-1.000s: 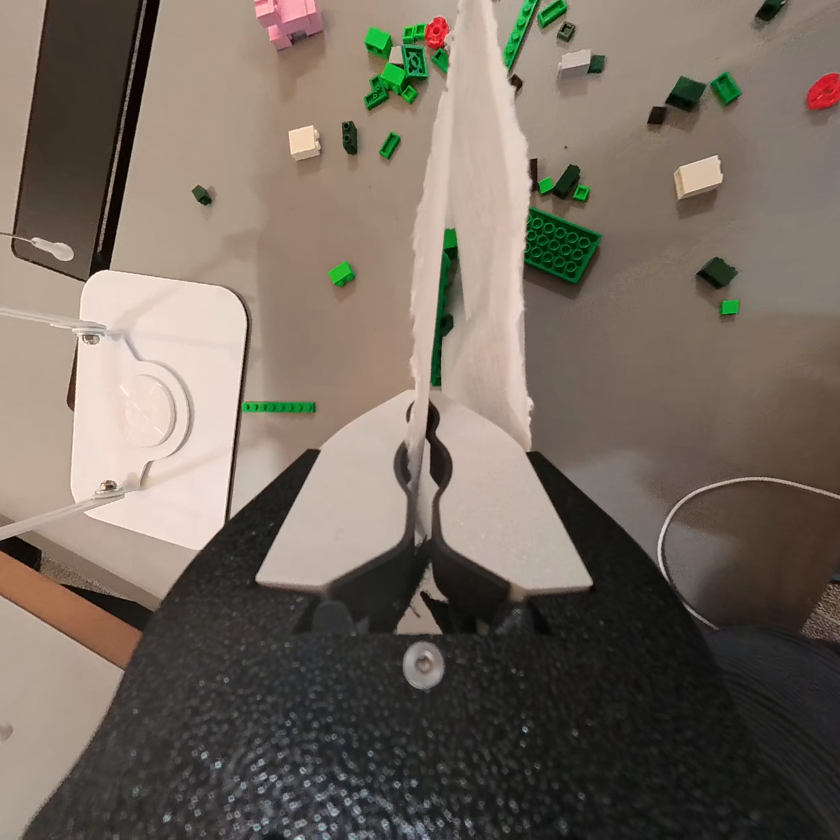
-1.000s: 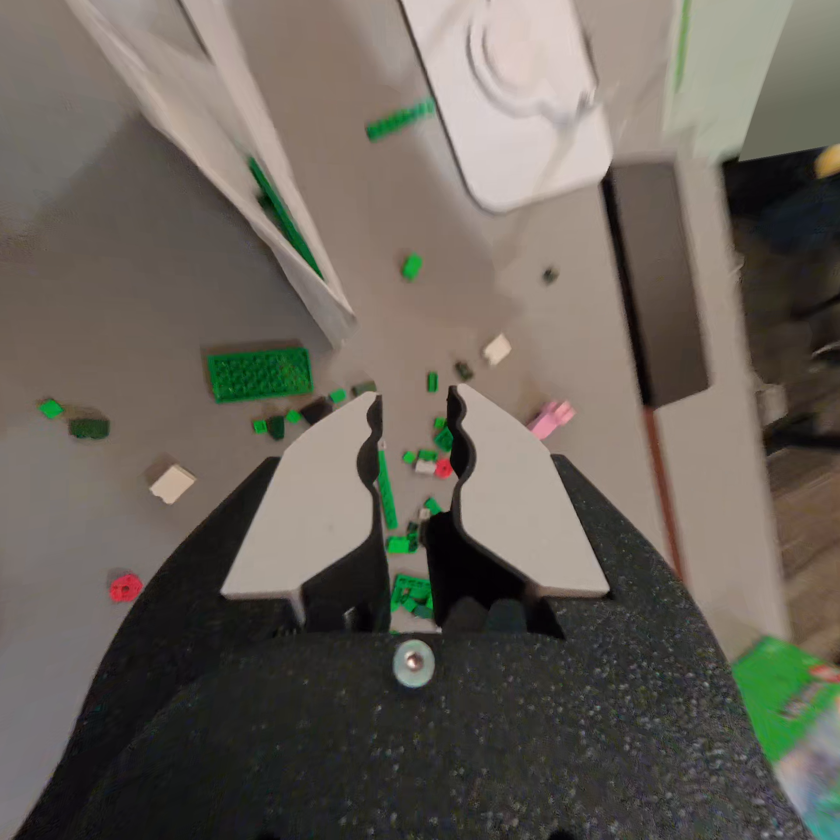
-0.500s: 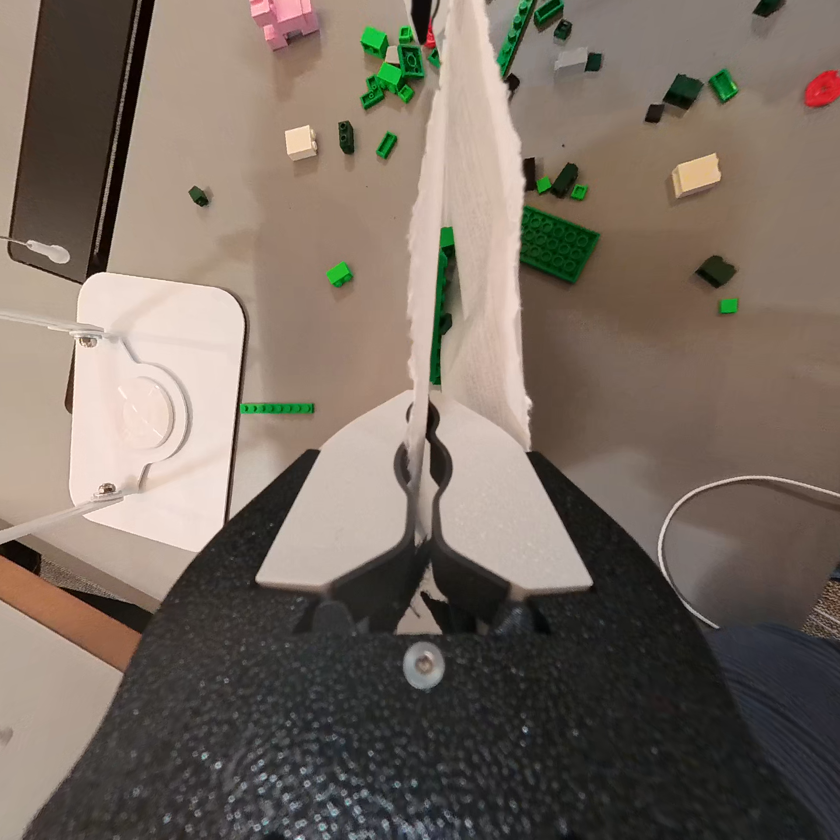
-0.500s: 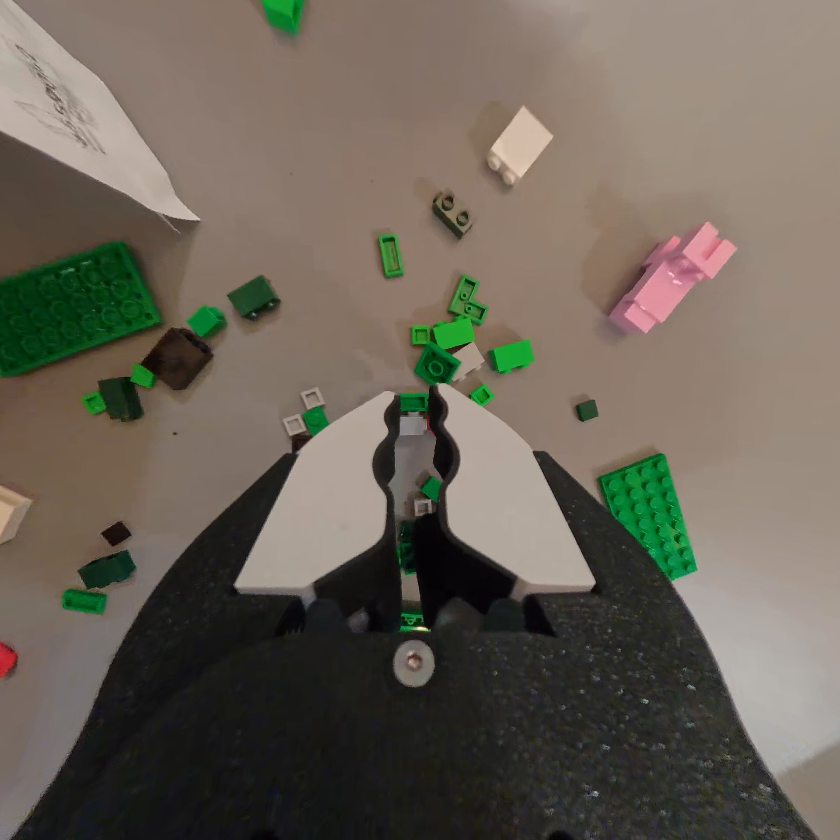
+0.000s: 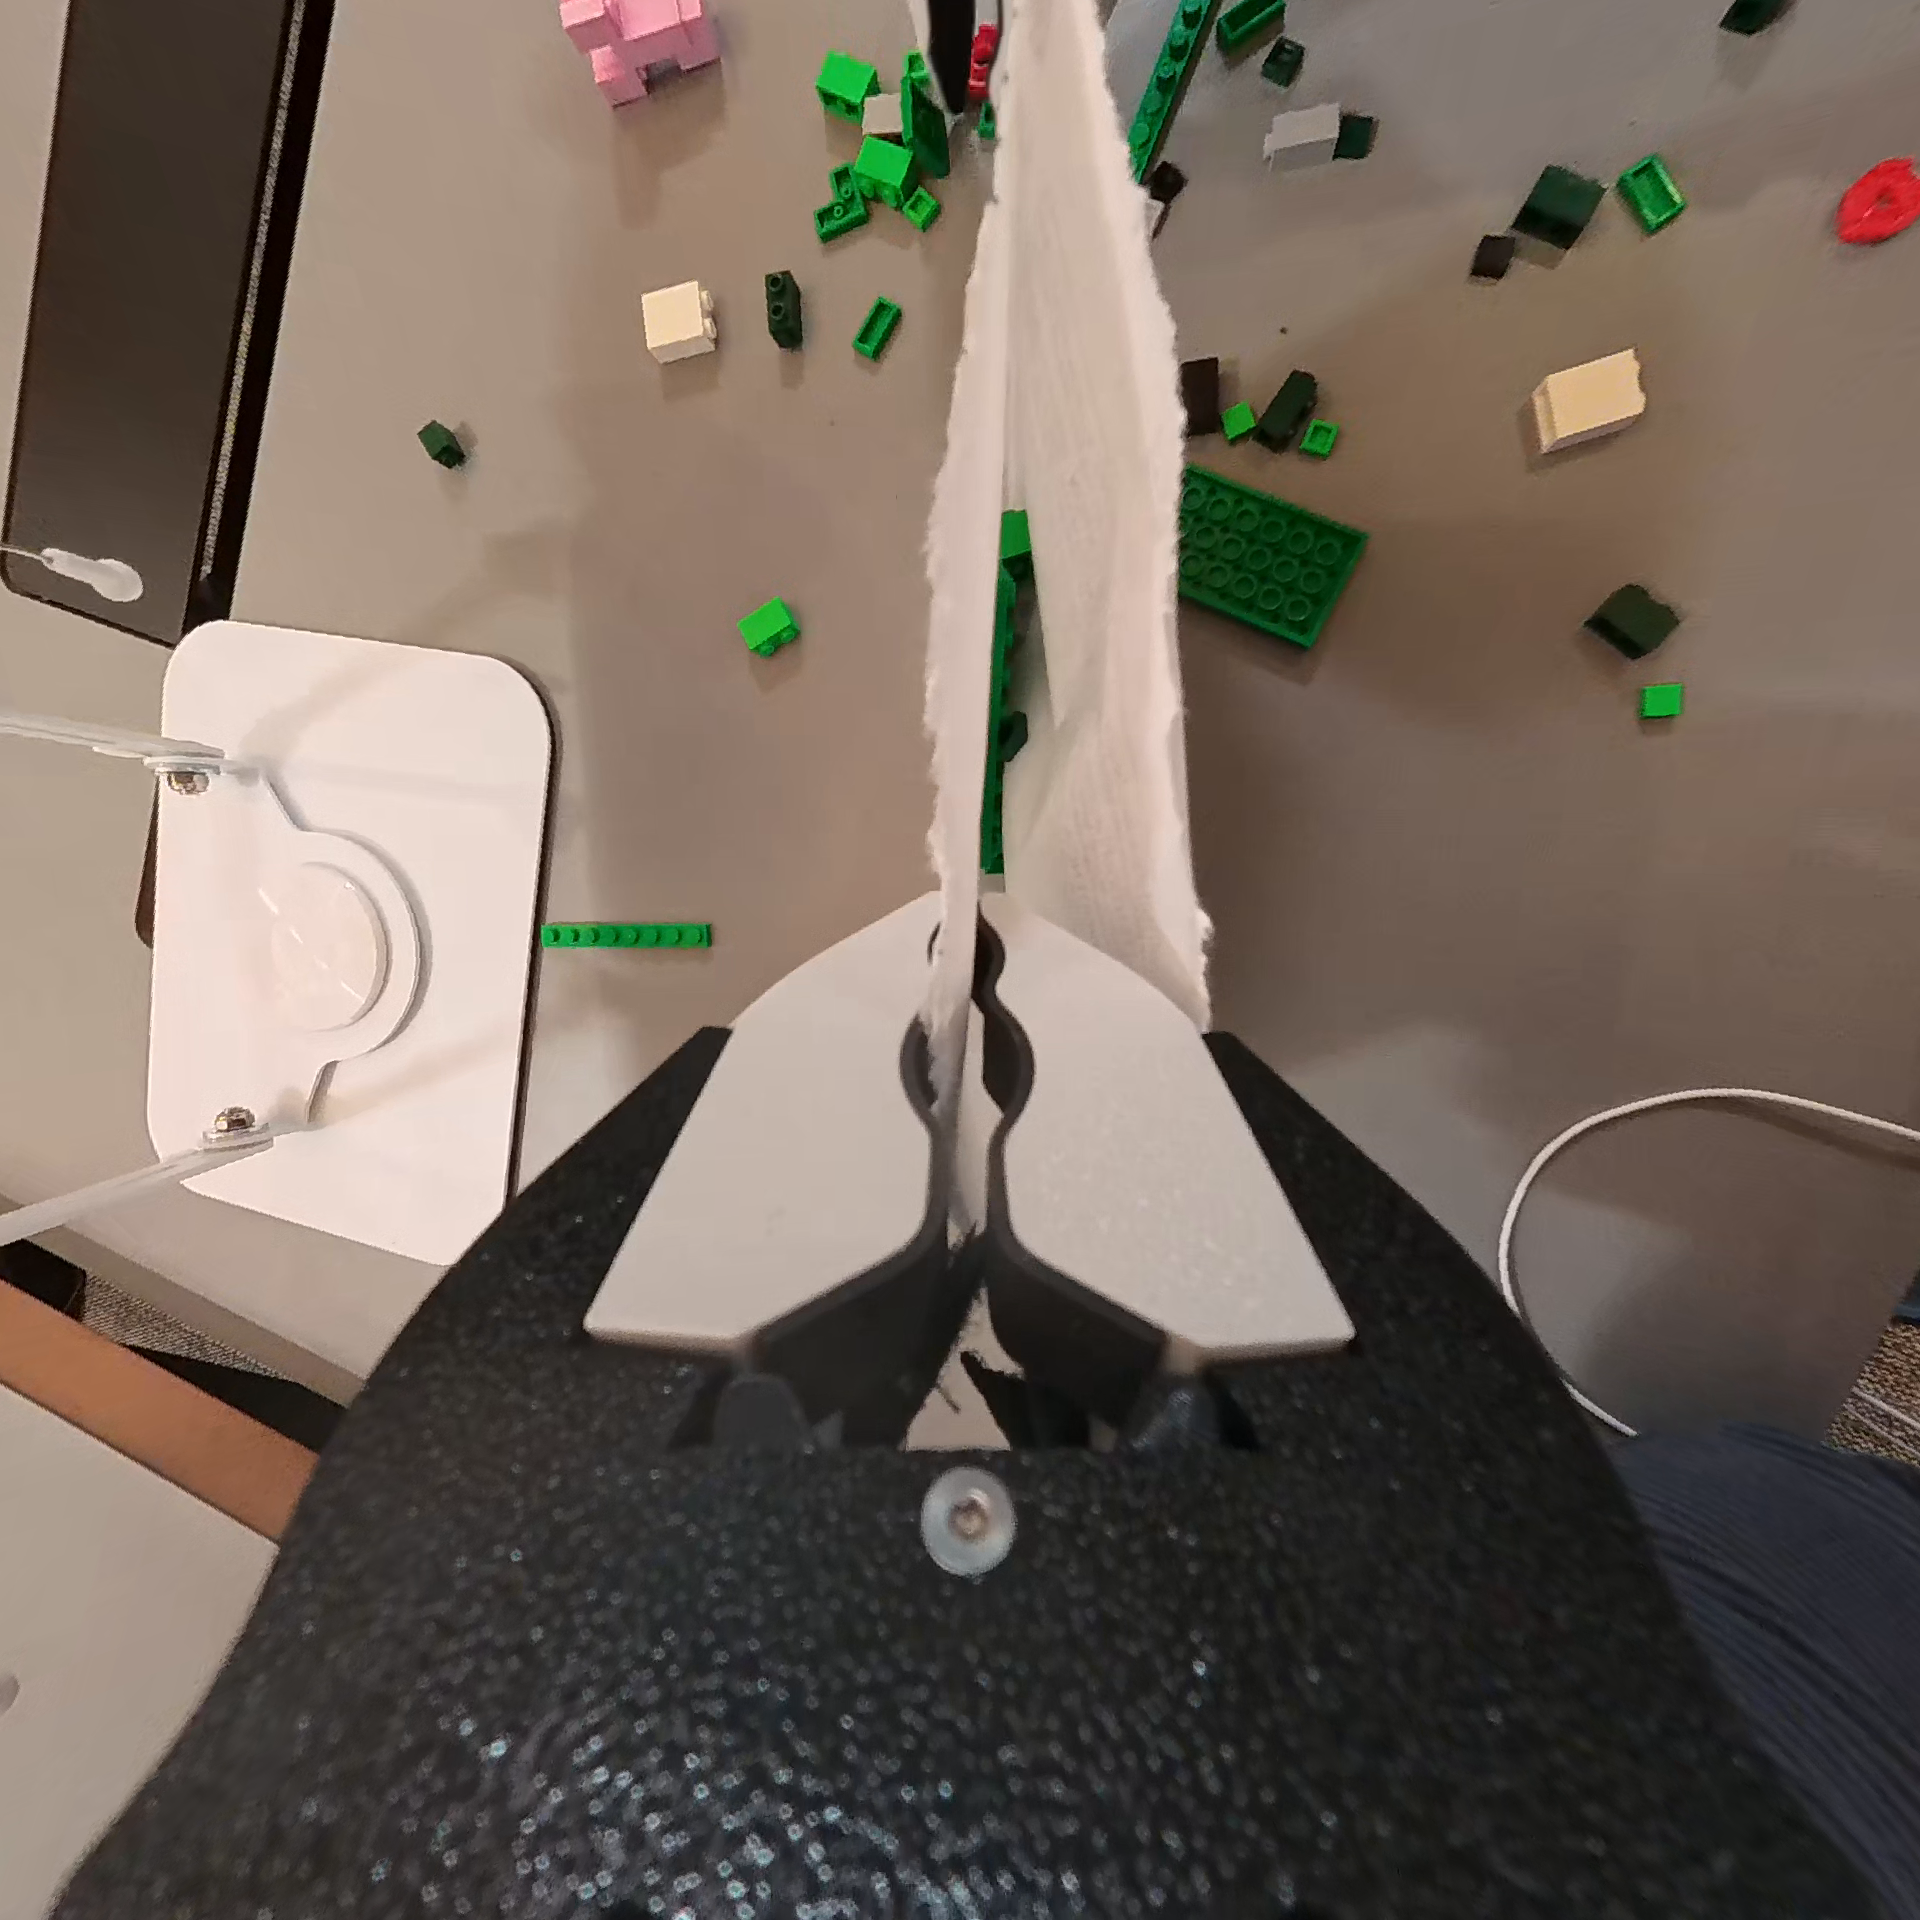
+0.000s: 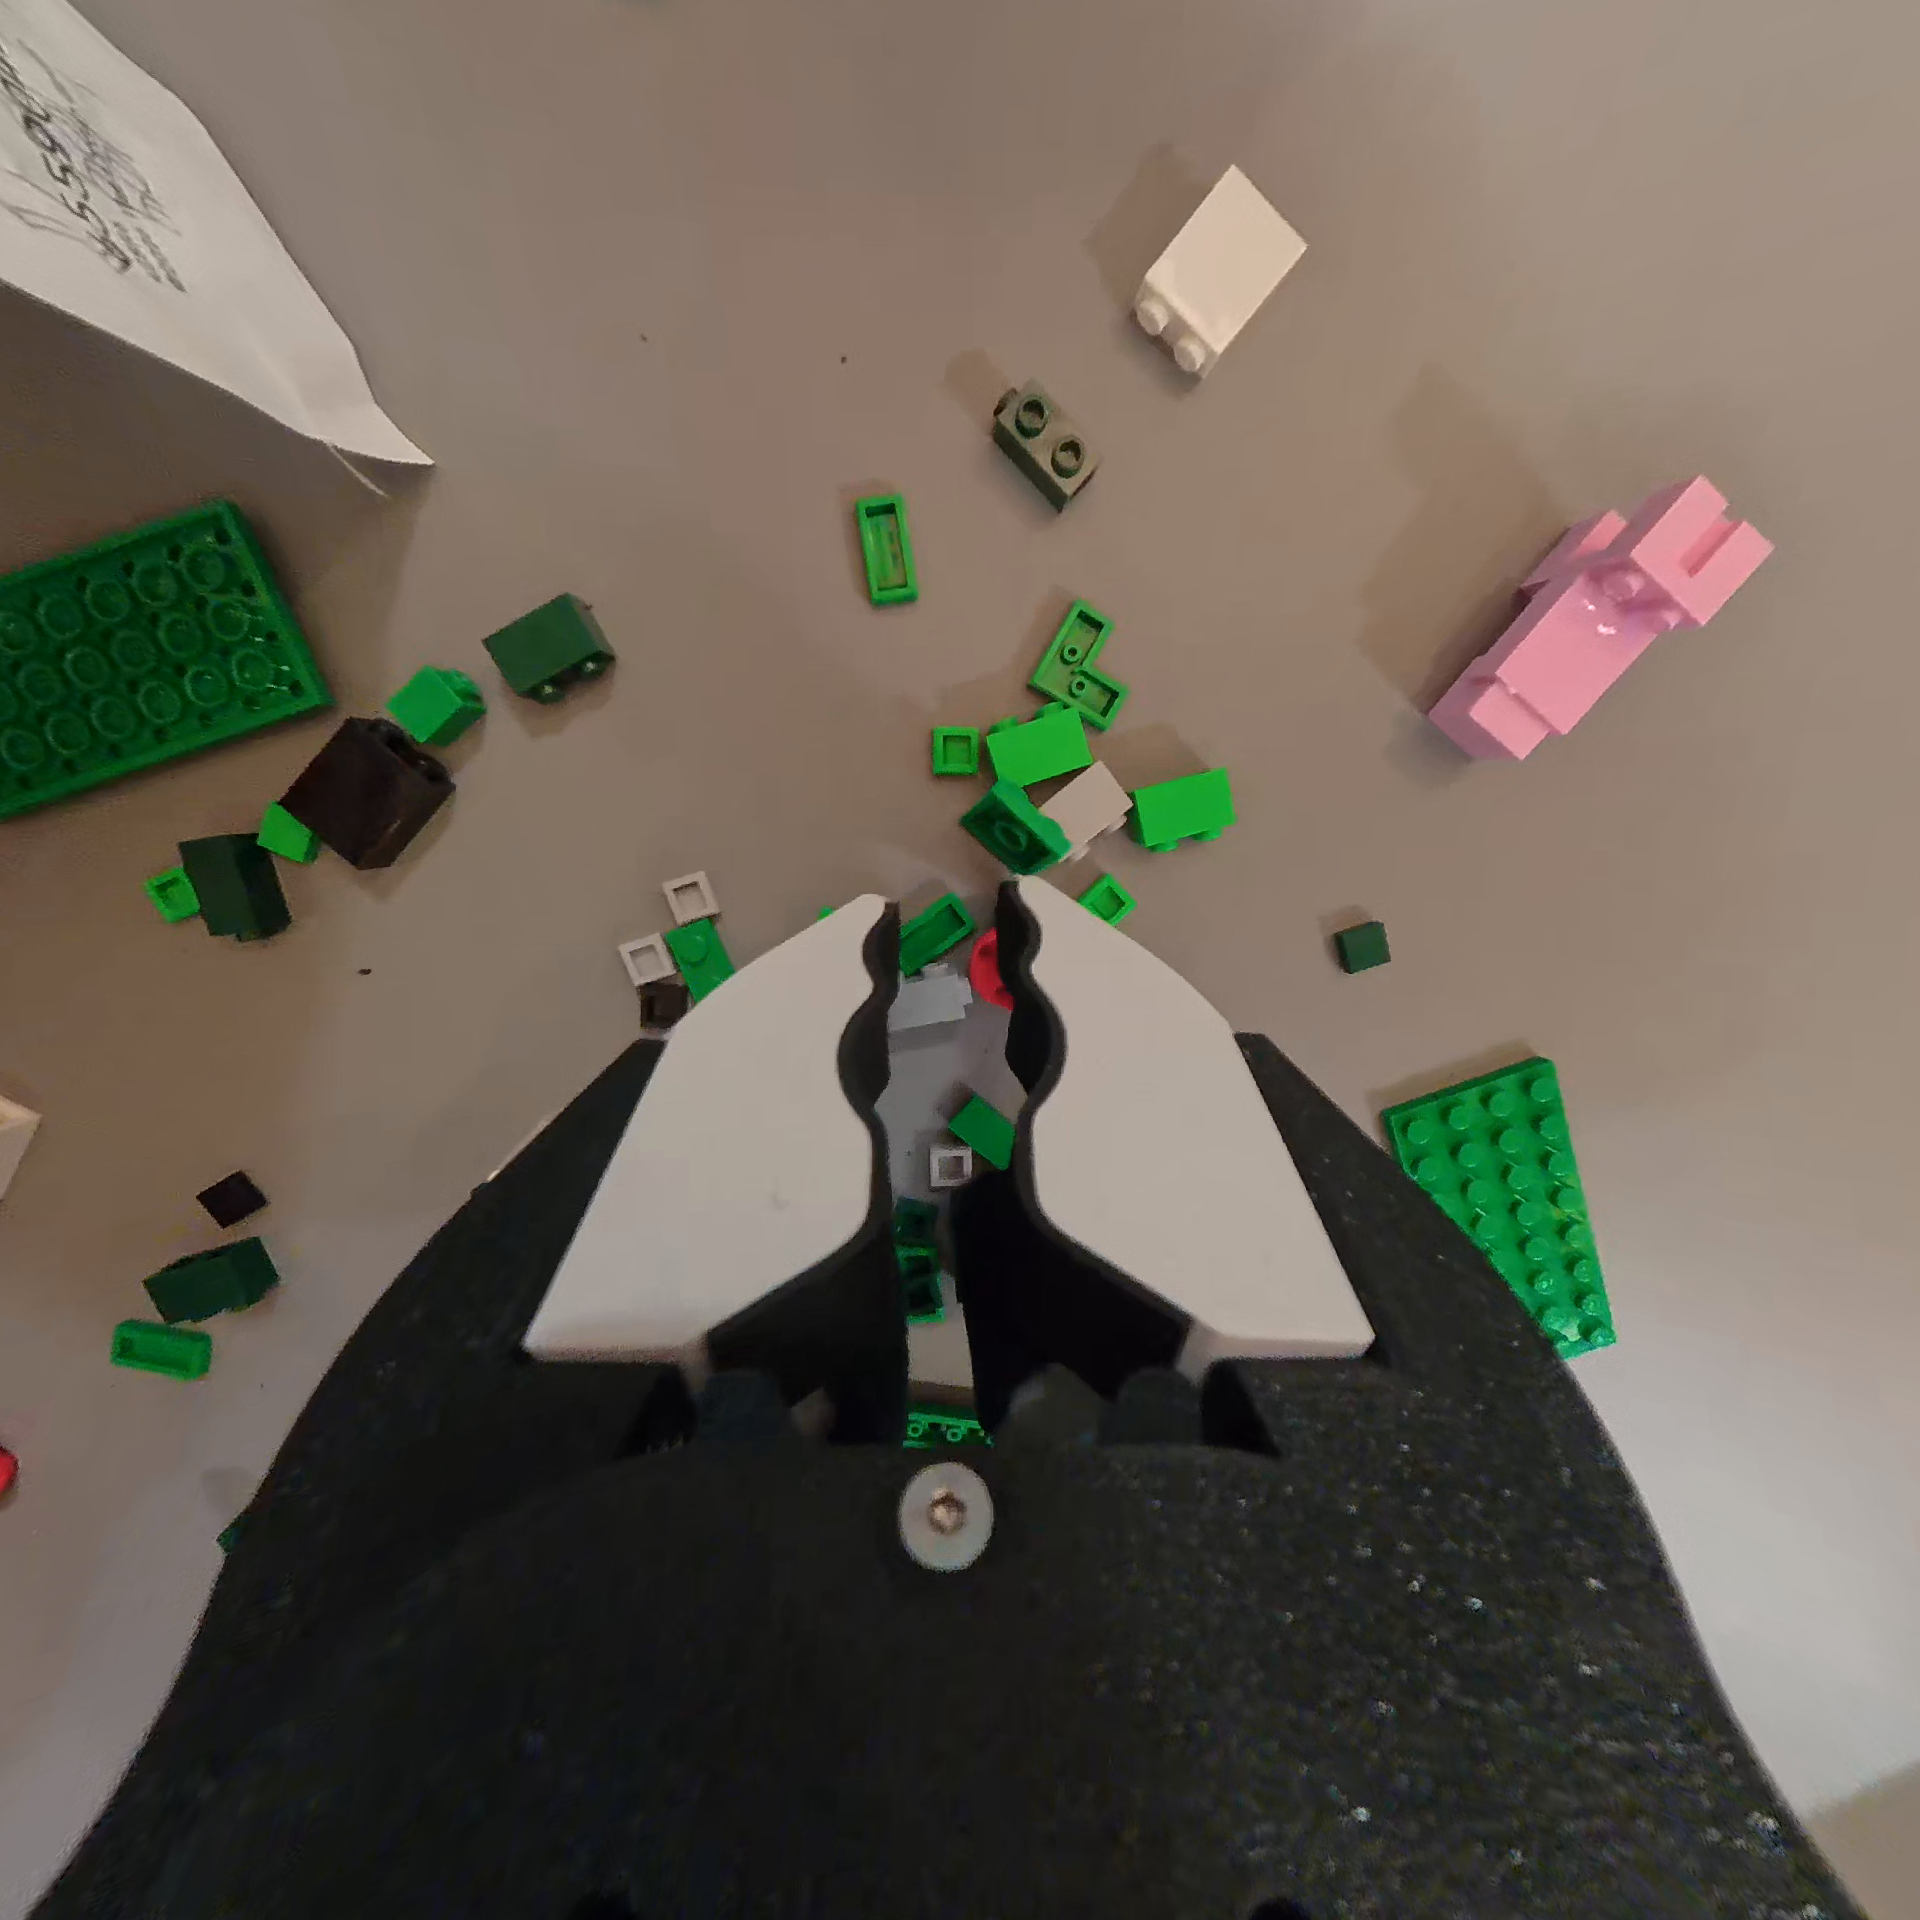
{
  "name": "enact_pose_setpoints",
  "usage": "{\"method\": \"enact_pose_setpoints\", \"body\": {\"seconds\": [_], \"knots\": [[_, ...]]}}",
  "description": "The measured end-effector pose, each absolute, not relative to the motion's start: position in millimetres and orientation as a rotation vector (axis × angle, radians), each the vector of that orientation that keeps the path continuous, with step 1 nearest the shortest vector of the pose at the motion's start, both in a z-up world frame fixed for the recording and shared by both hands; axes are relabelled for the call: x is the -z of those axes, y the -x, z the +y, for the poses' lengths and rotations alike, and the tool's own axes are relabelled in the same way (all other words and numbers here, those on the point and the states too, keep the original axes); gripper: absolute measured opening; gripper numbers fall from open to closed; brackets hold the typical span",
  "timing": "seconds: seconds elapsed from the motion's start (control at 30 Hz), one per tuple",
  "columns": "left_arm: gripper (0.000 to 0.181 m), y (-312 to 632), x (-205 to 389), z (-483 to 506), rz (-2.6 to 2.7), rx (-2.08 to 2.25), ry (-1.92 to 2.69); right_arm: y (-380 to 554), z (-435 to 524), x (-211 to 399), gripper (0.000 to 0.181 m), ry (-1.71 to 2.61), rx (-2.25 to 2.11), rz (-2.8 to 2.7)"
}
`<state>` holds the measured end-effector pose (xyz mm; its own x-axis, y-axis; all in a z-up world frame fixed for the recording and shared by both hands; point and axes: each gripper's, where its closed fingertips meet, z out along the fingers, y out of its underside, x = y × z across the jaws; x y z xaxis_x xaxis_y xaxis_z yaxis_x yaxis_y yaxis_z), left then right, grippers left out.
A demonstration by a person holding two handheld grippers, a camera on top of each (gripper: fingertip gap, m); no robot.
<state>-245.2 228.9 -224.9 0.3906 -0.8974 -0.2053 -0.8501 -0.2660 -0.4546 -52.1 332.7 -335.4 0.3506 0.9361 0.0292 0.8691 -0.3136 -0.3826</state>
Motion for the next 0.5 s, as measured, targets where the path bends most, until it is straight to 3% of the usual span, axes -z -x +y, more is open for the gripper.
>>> {"method": "enact_pose_setpoints", "body": {"seconds": [0.2, 0.4, 0.5], "knots": [[0.000, 244.6, 224.8, 228.5, 1.500, 0.124, 2.155, 52.4, 331.1, 336.3, 0.016, 2.310, -0.358, -1.632], [0.000, 244.3, 224.7, 228.1, 1.502, 0.124, 2.154, 52.7, 329.8, 336.5, 0.000, 2.311, -0.400, -1.658], [0.000, 244.2, 224.6, 228.1, 1.502, 0.124, 2.154, 50.3, 331.6, 334.6, 0.000, 2.260, -0.351, -1.670]]}}
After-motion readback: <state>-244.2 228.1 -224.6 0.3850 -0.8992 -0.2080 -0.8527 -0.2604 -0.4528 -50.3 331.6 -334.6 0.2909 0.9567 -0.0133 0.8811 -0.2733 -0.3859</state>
